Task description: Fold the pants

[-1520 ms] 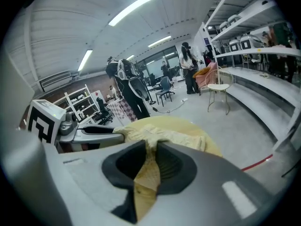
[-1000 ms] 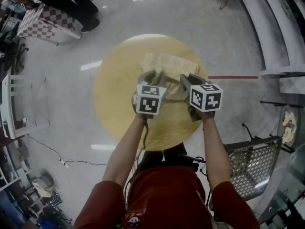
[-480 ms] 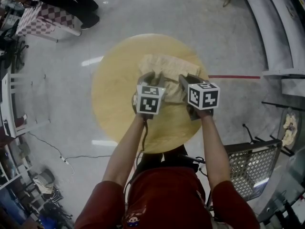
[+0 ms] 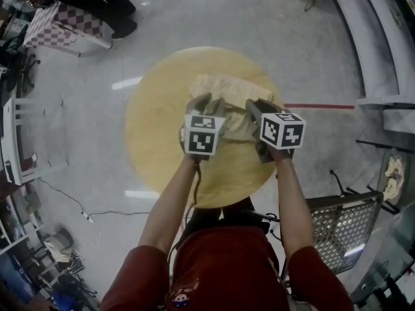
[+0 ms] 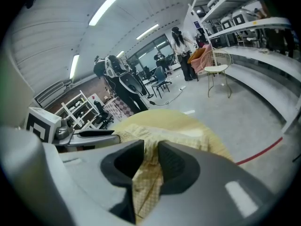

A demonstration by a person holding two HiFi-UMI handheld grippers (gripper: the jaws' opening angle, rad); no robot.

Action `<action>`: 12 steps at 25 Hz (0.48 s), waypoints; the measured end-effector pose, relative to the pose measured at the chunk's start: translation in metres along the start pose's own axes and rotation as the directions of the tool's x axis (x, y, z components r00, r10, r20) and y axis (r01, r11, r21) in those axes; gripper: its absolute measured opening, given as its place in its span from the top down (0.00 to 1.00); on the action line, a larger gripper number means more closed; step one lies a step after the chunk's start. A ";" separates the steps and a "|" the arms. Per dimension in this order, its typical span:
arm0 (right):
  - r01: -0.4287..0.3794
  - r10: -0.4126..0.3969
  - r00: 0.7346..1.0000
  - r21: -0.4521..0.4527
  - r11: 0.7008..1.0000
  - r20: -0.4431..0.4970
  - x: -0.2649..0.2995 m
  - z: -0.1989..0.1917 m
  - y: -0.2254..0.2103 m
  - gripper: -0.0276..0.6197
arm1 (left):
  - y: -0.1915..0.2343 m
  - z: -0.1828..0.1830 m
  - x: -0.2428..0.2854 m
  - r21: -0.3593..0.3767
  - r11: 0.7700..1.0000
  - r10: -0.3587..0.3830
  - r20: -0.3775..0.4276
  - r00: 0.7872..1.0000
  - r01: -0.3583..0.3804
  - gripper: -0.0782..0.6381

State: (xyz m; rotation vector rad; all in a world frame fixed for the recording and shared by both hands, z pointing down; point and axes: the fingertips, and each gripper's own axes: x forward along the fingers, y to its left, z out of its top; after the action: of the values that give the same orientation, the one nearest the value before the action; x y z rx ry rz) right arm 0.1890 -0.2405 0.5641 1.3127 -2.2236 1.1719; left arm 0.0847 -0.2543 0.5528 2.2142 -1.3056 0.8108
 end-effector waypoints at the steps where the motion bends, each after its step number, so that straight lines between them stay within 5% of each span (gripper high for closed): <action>1: -0.008 0.008 1.000 0.014 1.000 0.009 -0.001 0.003 0.001 0.82 | 0.001 0.003 -0.001 0.002 1.000 0.001 0.005 1.000 -0.001 0.70; 12: 0.010 -0.011 0.999 0.035 0.999 0.034 0.006 0.023 -0.012 0.78 | 0.006 0.019 0.013 0.013 1.000 0.010 0.017 1.000 -0.010 0.70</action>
State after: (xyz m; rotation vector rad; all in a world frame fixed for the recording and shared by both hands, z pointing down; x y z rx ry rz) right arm 0.1993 -0.2645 0.5597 1.3661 -2.2268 1.1986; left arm 0.0891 -0.2776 0.5482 2.2306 -1.3241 0.8080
